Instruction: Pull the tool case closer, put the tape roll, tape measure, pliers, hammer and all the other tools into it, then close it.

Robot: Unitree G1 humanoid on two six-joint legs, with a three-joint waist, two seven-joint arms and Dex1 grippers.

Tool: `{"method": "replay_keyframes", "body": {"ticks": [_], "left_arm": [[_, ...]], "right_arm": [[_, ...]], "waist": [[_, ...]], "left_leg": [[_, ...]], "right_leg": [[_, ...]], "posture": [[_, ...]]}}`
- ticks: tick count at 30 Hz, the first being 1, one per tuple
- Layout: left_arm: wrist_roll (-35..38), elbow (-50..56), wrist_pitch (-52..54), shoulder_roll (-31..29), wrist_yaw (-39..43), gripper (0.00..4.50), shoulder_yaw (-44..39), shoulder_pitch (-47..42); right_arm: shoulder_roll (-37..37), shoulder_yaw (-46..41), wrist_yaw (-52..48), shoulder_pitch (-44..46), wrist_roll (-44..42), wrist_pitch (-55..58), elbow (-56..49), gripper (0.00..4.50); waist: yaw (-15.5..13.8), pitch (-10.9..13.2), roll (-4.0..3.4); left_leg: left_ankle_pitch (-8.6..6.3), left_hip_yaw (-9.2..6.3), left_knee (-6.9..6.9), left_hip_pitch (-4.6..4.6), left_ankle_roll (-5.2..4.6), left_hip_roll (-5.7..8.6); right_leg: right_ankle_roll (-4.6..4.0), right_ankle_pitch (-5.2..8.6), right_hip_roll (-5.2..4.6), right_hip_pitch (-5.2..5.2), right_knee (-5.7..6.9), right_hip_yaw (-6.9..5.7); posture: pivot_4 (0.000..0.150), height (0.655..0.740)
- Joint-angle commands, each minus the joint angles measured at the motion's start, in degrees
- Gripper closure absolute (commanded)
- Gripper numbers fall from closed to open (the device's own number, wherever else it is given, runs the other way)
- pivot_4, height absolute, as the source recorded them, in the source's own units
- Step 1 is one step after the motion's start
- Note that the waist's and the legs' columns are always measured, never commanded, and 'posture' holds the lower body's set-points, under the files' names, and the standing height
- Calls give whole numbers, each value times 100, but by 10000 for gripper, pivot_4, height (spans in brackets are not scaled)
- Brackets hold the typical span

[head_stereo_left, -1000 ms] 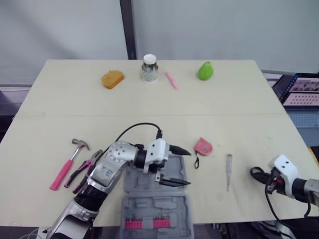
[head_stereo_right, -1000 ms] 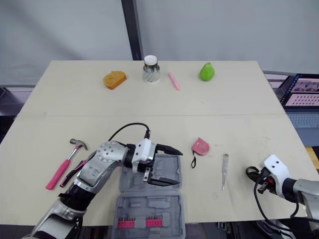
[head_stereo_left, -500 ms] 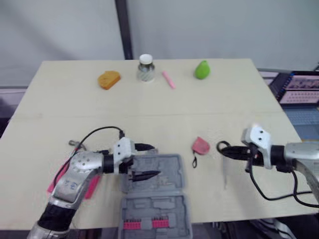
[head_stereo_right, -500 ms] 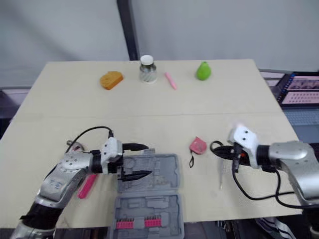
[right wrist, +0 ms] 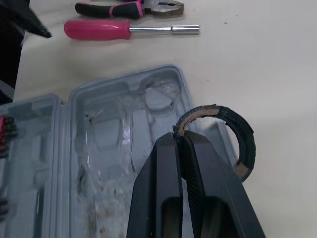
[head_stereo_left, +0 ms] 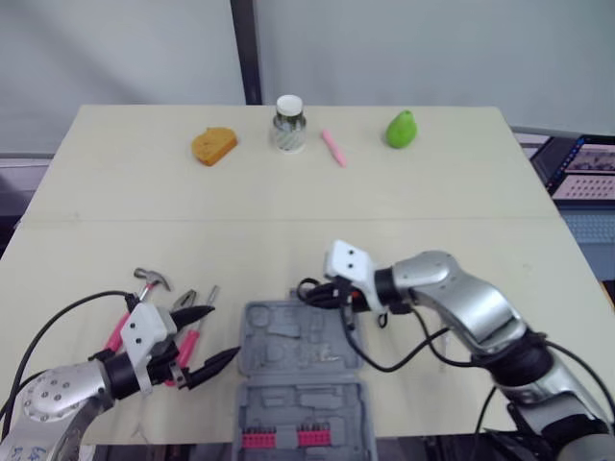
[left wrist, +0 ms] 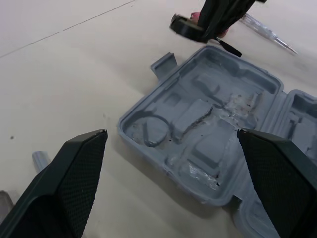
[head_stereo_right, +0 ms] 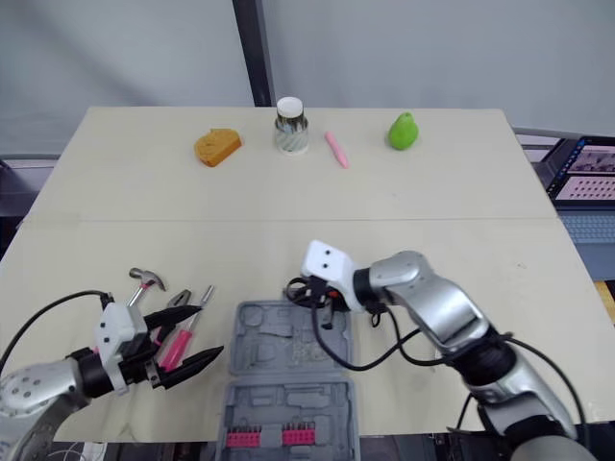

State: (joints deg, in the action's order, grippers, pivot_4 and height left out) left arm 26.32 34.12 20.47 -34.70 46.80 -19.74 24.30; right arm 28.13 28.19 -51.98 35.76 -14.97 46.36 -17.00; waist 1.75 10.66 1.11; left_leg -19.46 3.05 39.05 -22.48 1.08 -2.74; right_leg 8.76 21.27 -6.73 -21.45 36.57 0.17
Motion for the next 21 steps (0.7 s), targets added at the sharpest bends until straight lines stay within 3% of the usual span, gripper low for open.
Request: {"method": "replay_keyframes", "body": {"ticks": [1, 21], "left_arm": [[100, 341, -155, 104, -42, 0, -141, 388], [156, 730, -278, 394, -557, 0, -232, 783]], "right_arm": [[-289, 254, 136, 80, 186, -165, 94, 44464], [-1725, 941, 327, 567, 1011, -662, 1428, 44464]], "waist": [[7, 0, 1], [171, 0, 1]], "left_leg": [[0, 2, 2, 2, 0, -3], [27, 36, -6, 25, 21, -26]], "right_leg": [[-2, -1, 0, 1, -2, -7], [-24, -14, 6, -13, 15, -14]], "posture": [[1500, 7400], [1500, 7400]]}}
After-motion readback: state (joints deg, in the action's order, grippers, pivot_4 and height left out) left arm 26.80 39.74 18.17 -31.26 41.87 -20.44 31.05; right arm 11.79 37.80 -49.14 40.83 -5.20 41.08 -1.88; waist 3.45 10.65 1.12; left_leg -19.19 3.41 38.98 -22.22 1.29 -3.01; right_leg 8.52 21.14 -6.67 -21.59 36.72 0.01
